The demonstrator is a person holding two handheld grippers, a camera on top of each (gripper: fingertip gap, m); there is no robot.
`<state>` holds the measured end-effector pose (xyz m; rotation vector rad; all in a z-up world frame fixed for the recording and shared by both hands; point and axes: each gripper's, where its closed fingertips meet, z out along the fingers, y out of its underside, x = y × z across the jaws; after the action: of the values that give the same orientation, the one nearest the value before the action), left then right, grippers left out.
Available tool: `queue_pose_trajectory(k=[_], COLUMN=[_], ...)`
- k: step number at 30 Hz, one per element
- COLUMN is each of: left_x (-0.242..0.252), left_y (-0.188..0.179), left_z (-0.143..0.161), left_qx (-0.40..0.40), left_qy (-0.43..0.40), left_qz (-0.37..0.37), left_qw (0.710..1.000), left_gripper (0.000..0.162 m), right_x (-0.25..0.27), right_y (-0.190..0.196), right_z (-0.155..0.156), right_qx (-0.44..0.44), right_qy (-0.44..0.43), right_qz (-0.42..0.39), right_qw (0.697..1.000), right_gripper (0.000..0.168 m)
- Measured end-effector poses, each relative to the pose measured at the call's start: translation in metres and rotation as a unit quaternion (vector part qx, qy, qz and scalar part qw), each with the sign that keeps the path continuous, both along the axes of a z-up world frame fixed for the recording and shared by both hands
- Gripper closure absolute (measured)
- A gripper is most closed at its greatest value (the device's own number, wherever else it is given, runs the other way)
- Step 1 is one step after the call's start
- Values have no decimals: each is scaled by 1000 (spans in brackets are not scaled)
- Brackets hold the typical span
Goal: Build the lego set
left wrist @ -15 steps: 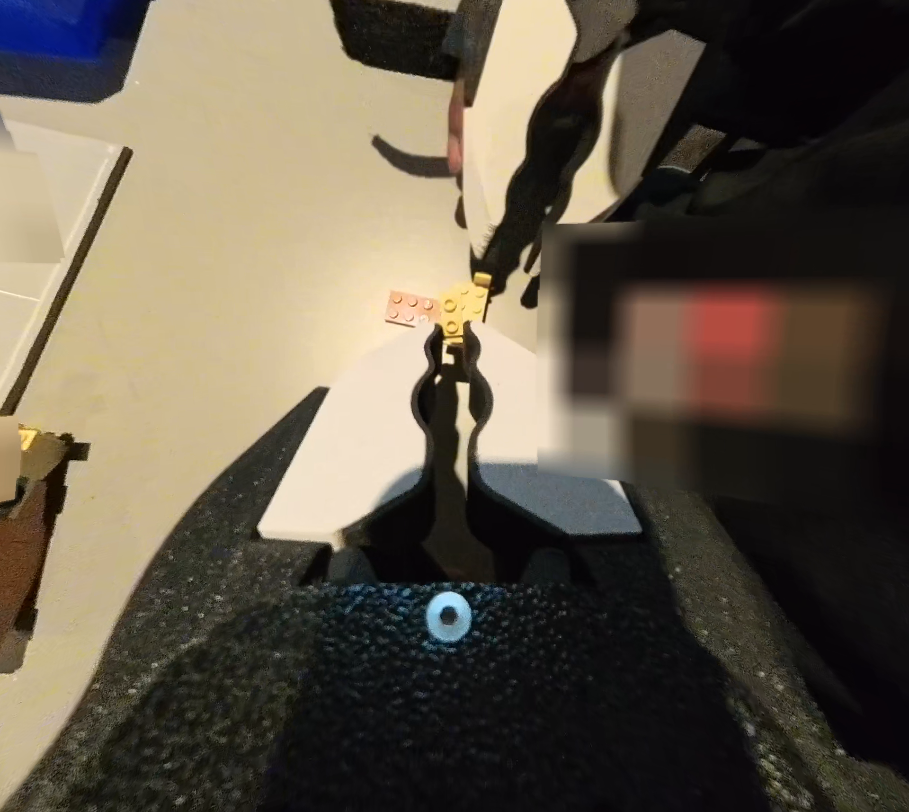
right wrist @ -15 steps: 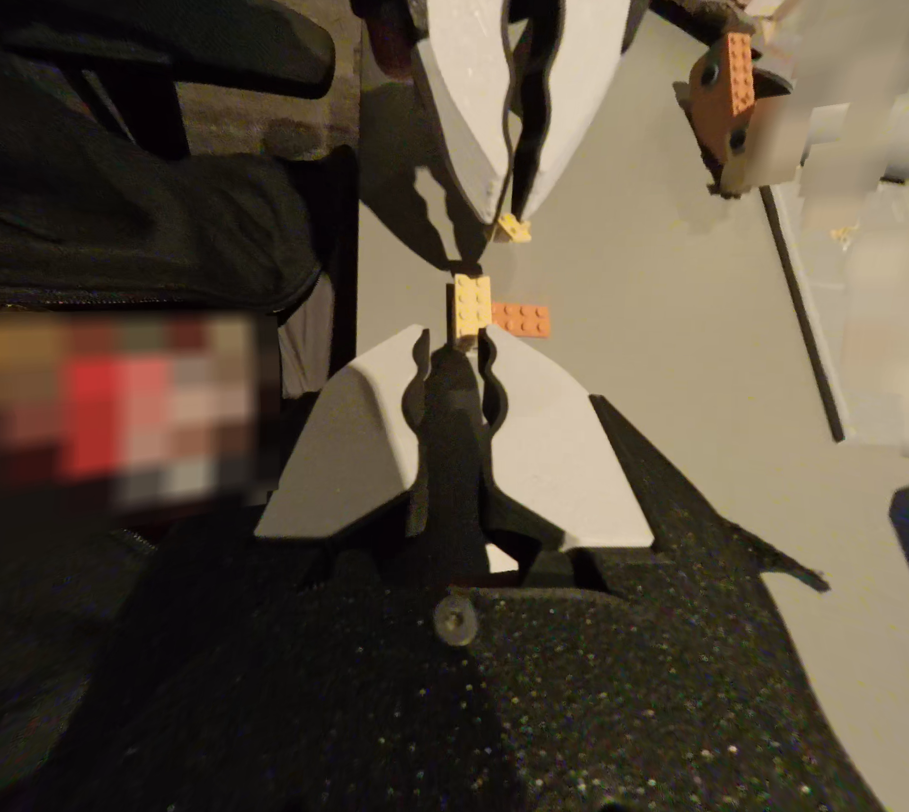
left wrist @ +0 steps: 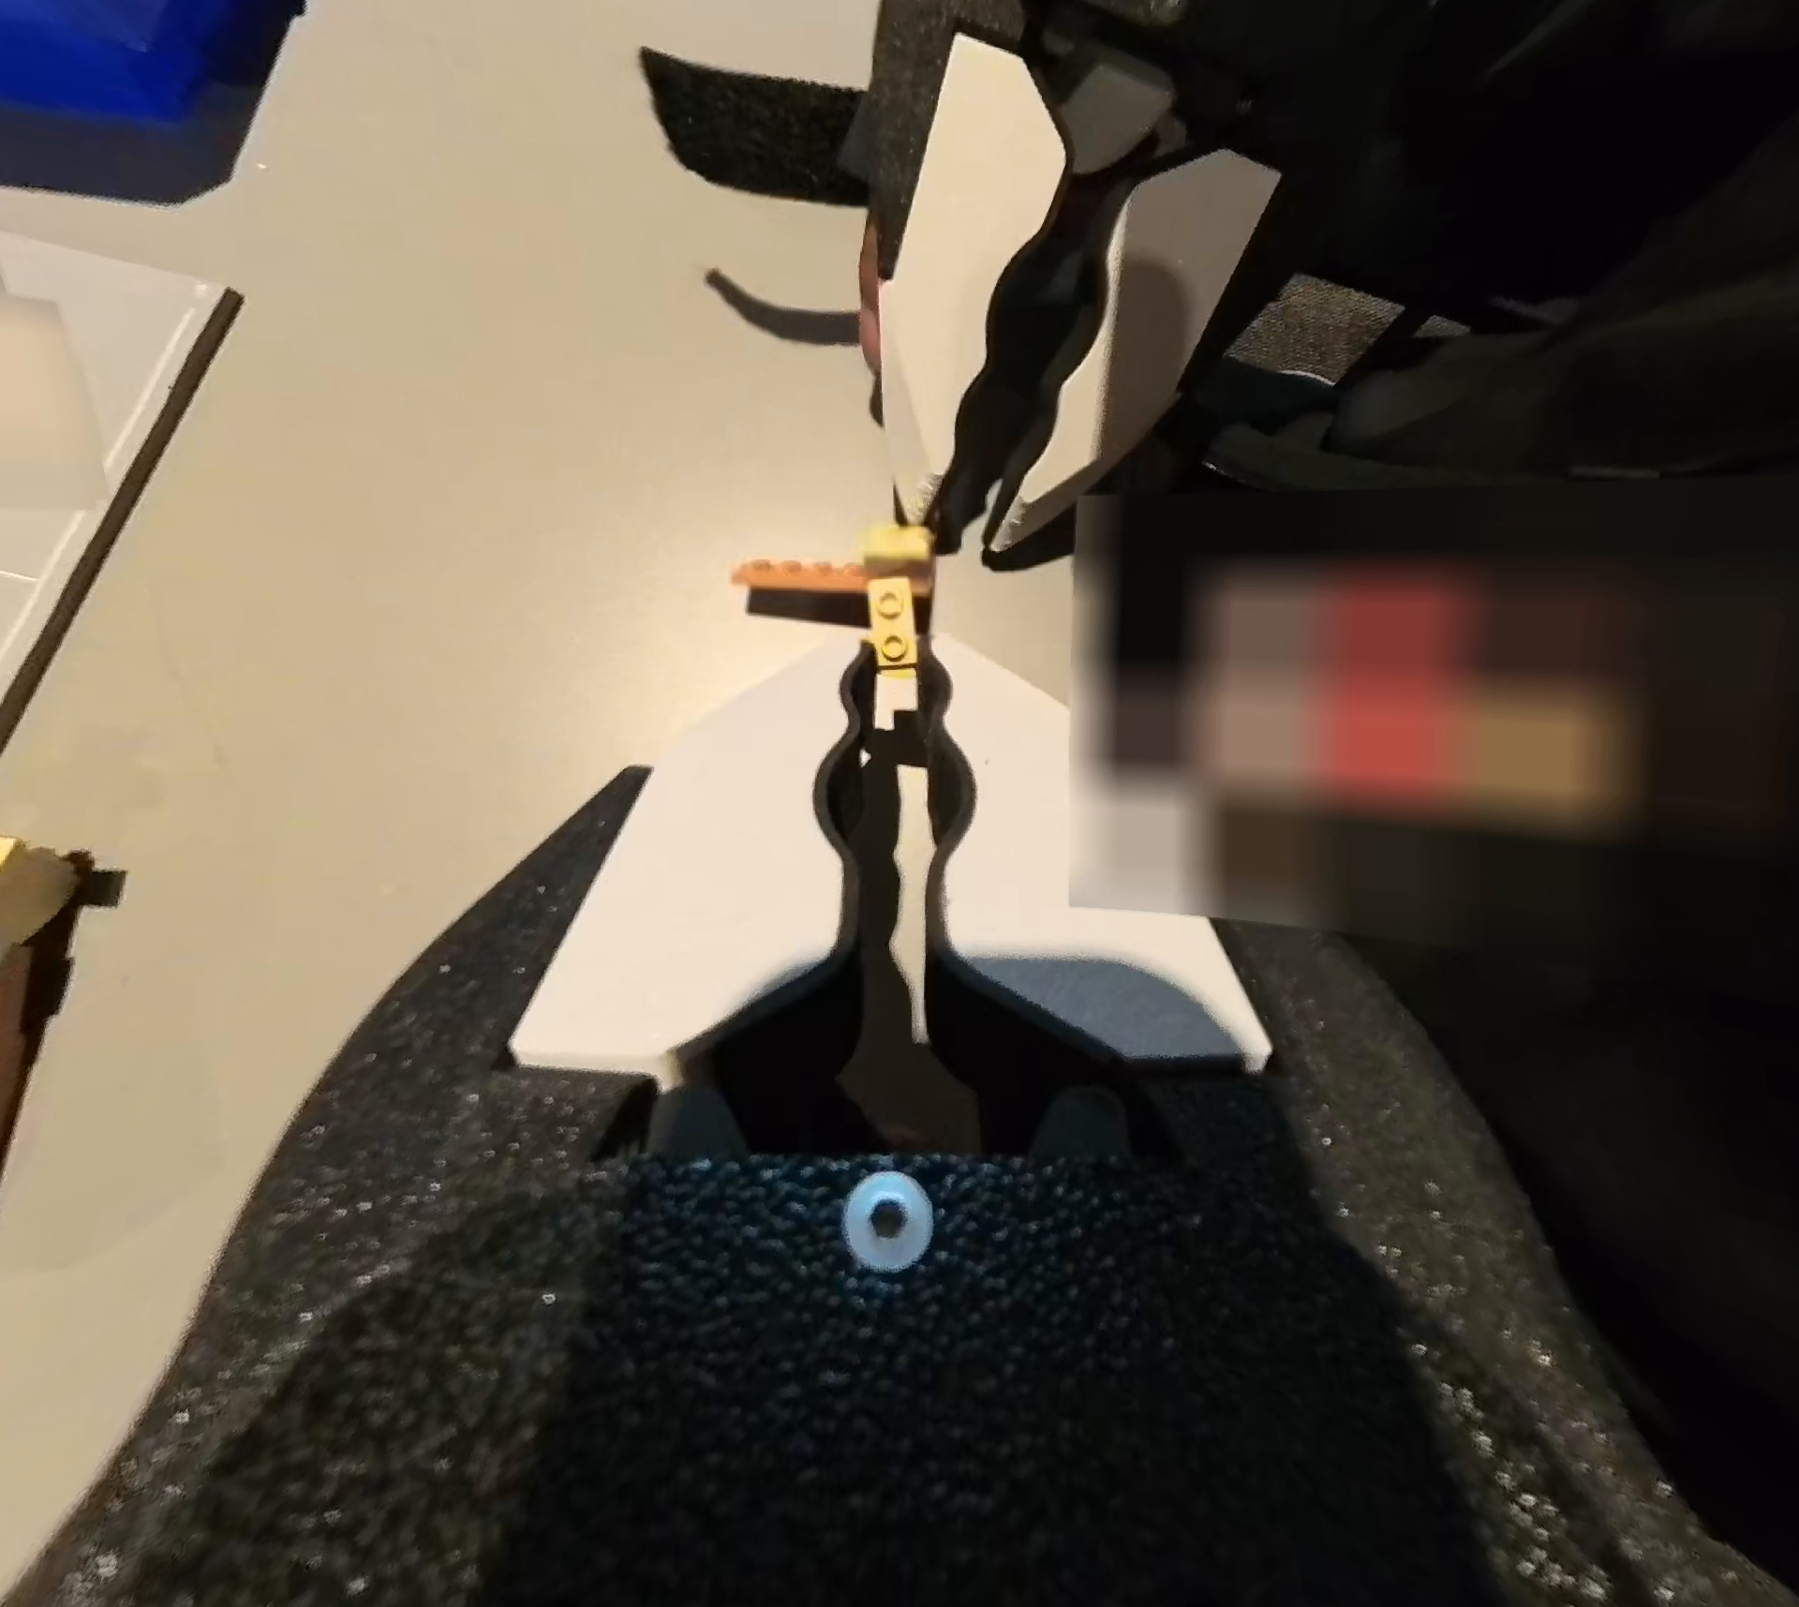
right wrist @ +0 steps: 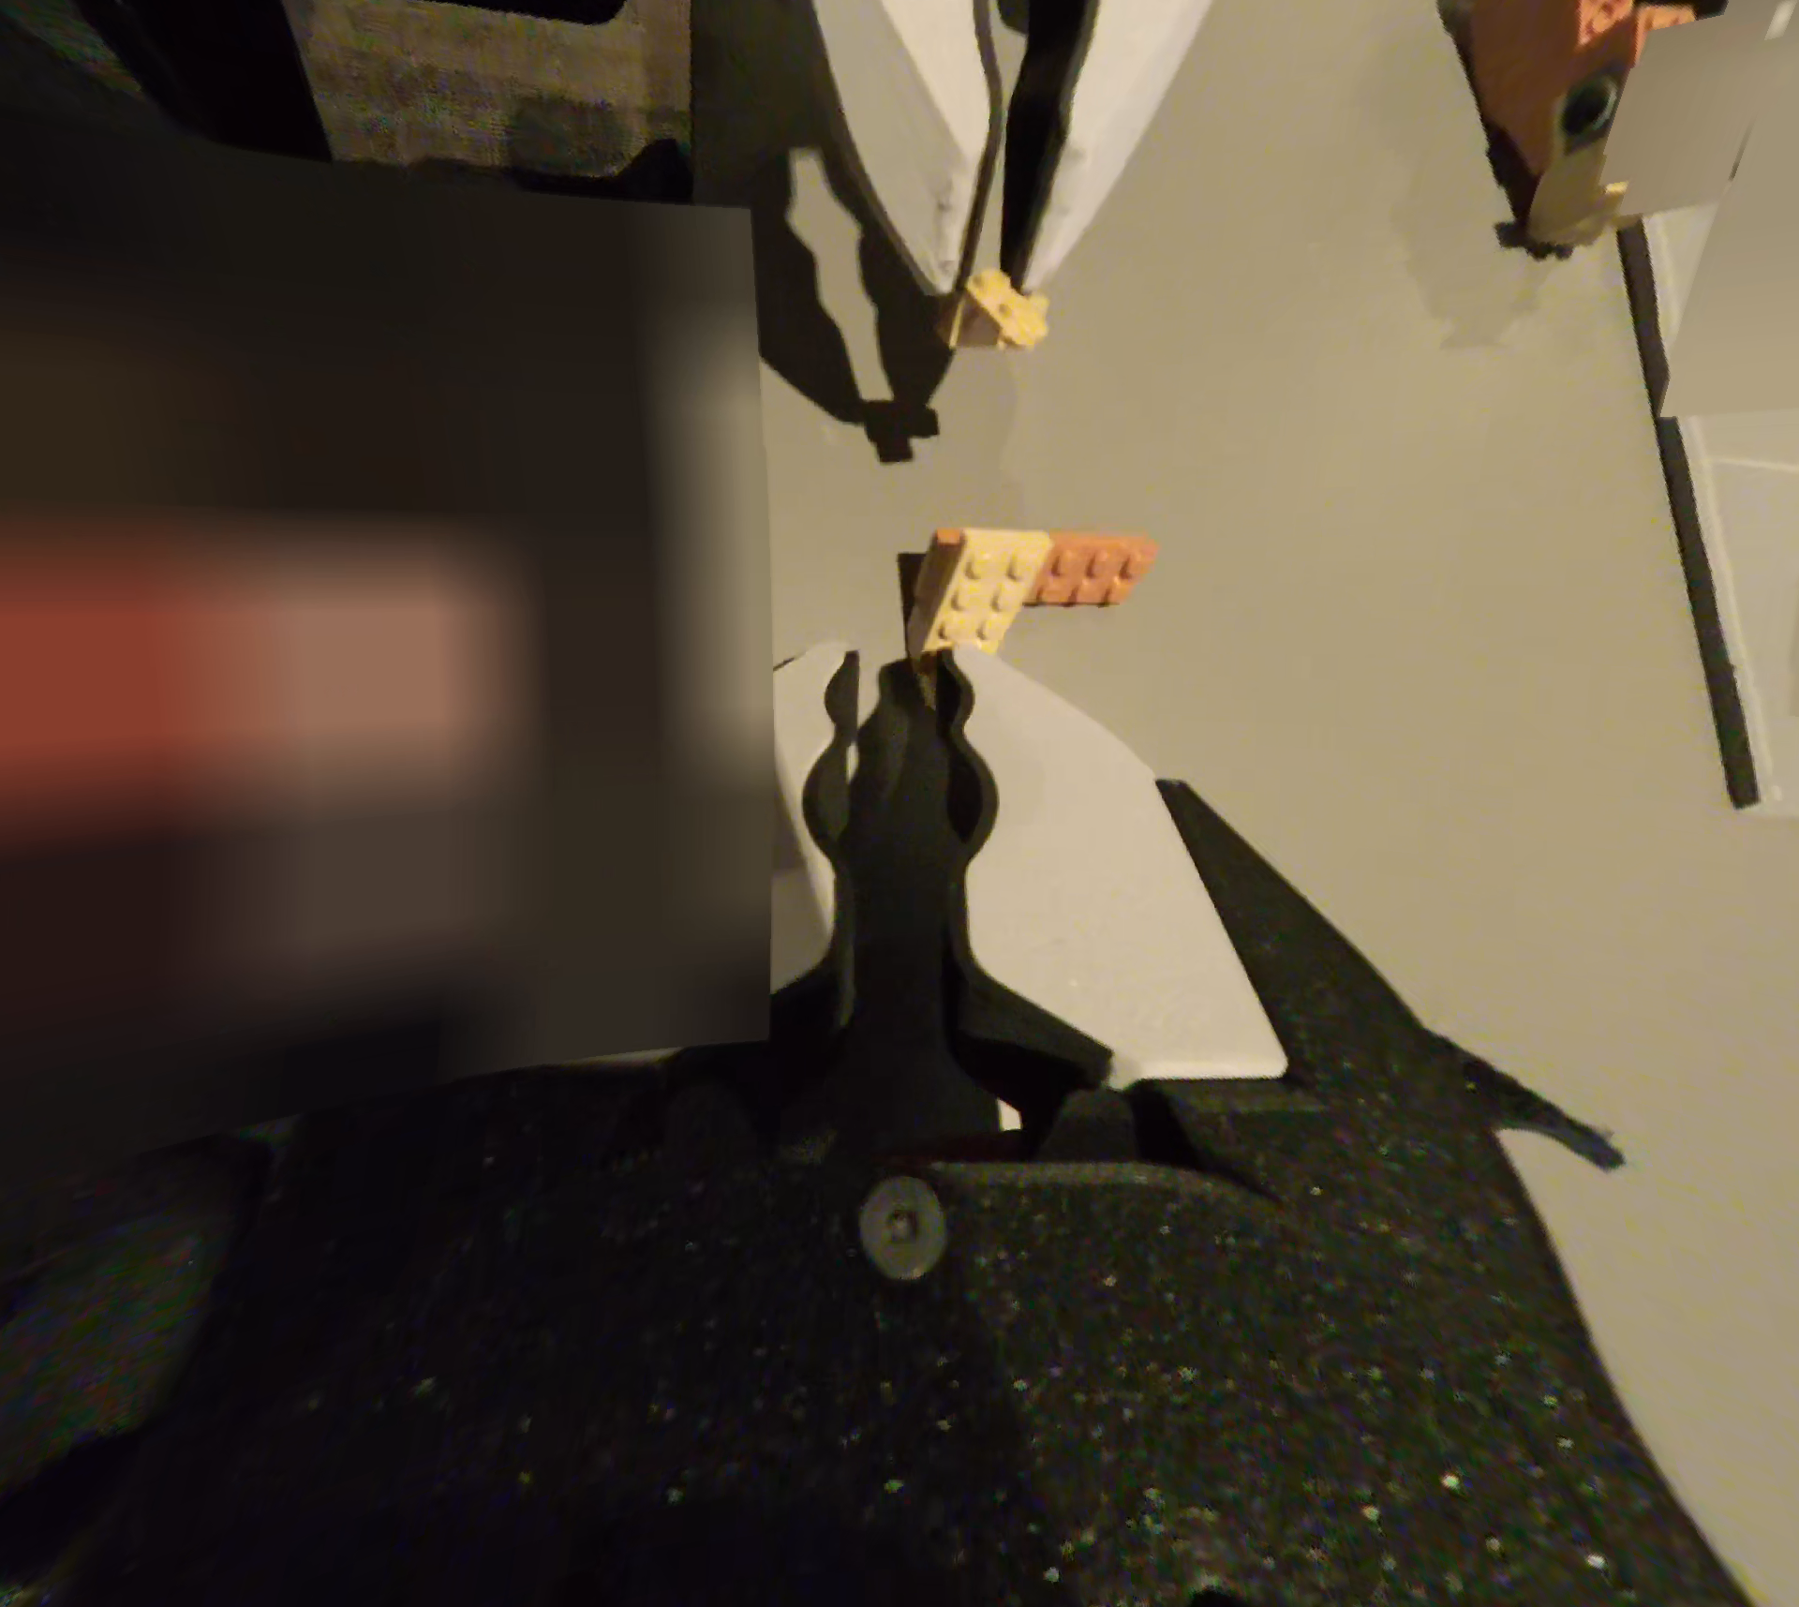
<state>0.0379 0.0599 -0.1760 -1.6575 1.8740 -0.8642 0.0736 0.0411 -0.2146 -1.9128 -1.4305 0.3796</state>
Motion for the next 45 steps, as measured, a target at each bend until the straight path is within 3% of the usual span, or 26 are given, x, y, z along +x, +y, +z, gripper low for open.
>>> queue_pose_trajectory(k=[11,27,40,45], left_x=[22,45,47,46], left_y=[-7,-10,-12,-11], left_z=[2,-7,-13,-15], left_qx=[8,29,37,35], left_qy=[11,99,127,129], left_qz=[-33,-121,-135,-133], left_qw=[999,987,982,982], left_gripper=[155,154,154,154], right_x=[7,9,9,10], right_y=[-6,-6,-6,-6], right_z=[-4,-5,-5,-5], right_qx=[-19,-40,-39,-46], right_qy=[8,19,18,21], right_qz=[-21,-25,-23,-27], right_qw=[1000,999,999,998], right_gripper=[153,154,156,149])
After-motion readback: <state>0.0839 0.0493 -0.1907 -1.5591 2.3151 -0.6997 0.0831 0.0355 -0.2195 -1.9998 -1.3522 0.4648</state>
